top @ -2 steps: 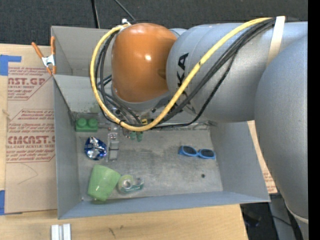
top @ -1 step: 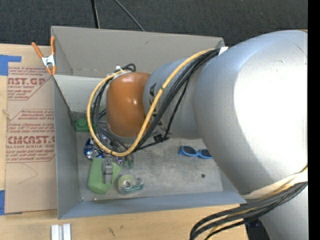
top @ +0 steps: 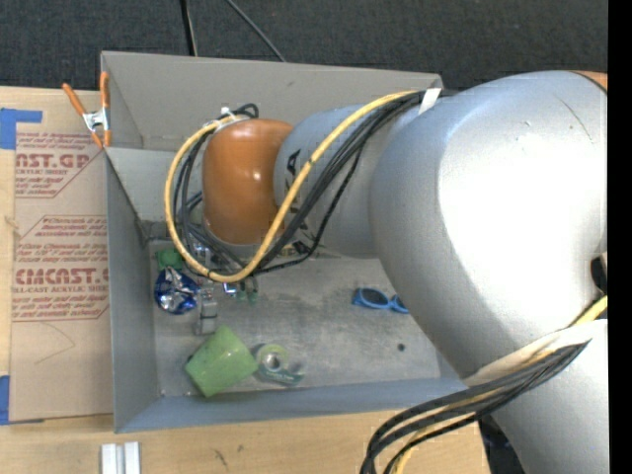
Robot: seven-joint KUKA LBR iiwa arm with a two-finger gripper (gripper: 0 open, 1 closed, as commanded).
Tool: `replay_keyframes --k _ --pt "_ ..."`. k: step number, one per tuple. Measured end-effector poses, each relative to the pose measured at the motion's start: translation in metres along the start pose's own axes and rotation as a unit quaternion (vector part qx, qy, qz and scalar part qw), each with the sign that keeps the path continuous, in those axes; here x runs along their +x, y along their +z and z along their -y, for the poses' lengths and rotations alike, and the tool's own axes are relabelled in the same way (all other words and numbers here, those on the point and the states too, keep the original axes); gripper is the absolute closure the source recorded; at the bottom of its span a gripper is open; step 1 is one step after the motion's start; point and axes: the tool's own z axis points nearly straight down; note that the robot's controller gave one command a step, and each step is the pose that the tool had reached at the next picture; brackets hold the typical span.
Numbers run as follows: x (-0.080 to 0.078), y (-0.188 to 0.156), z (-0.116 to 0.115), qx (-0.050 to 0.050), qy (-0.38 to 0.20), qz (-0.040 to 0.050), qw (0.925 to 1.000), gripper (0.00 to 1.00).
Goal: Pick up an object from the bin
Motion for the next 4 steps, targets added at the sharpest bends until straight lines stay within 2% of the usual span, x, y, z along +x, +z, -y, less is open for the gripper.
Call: replay_keyframes --k 1,2,3,4 --pt "0.004 0.007 0.003 0.004 0.001 -0.0098 0.9999 1.00" --pt "0.004 0.007 0.003 0.004 0.001 -0.0098 0.9999 0.00" --pt "0.044 0.004 -0.035 0.001 0.008 -0.0056 0.9999 0.00" --pt "0.045 0.006 -0.032 0.004 0.009 -0.0101 0.9999 1.00"
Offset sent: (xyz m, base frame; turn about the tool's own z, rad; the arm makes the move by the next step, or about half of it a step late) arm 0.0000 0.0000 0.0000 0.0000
